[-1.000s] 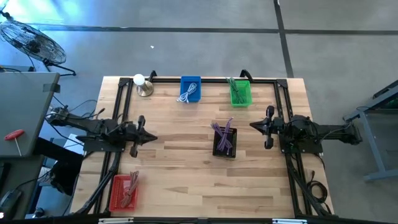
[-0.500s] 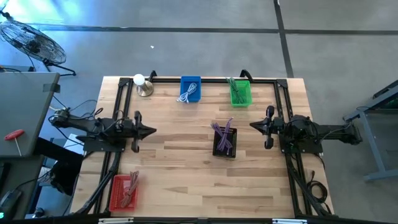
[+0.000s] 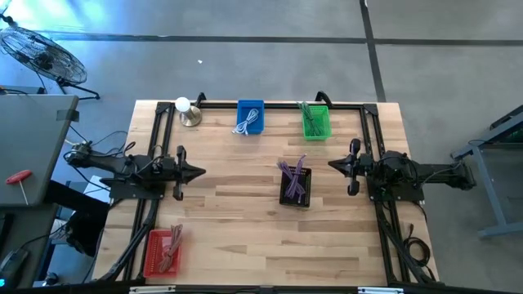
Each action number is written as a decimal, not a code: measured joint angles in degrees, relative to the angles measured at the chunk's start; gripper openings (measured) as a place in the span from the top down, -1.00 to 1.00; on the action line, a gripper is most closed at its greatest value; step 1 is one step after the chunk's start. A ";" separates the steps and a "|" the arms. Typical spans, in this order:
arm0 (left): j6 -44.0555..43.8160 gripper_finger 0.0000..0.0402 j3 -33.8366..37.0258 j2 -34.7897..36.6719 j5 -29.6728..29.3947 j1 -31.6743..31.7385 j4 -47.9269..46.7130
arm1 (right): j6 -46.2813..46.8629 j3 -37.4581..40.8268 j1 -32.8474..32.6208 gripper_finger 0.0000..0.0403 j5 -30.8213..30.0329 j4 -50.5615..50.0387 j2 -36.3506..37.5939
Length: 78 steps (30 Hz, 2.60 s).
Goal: Pick & Place USB Port
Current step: Return to Home Position
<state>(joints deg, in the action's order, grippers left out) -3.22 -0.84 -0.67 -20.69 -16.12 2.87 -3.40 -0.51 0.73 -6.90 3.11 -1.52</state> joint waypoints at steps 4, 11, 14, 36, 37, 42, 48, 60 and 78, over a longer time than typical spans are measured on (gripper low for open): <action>-0.02 1.00 0.00 0.00 0.02 0.00 0.03 | 0.00 0.00 0.00 0.97 -0.01 0.00 0.00; -0.02 1.00 0.00 0.00 0.17 0.00 0.04 | 0.00 0.00 0.00 0.98 0.00 0.00 0.00; -0.02 1.00 0.00 0.00 0.17 0.00 0.05 | 0.00 0.00 0.00 0.97 0.00 0.00 0.00; -0.07 1.00 0.00 0.02 0.13 0.00 0.07 | 0.00 0.00 0.00 0.97 0.00 -0.02 0.00; -0.07 1.00 0.00 0.02 0.13 0.00 0.08 | 0.00 0.00 0.00 0.96 0.00 -0.02 0.00; -0.07 1.00 0.00 0.02 0.11 0.00 0.07 | 0.00 0.00 0.00 0.98 0.00 -0.02 0.00; -0.07 1.00 0.00 0.02 0.00 0.00 0.07 | 0.00 0.00 0.00 0.97 0.00 -0.02 -0.01; -0.07 1.00 0.00 0.02 0.02 0.00 0.07 | 0.00 0.00 -0.01 0.96 0.00 -0.02 -0.02; -0.07 1.00 0.00 0.02 0.13 0.00 0.07 | 0.00 0.01 0.00 0.97 0.00 -0.02 -0.01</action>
<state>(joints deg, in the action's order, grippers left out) -3.29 -0.84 -0.64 -20.56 -16.12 2.94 -3.40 -0.50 0.73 -6.90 3.09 -1.53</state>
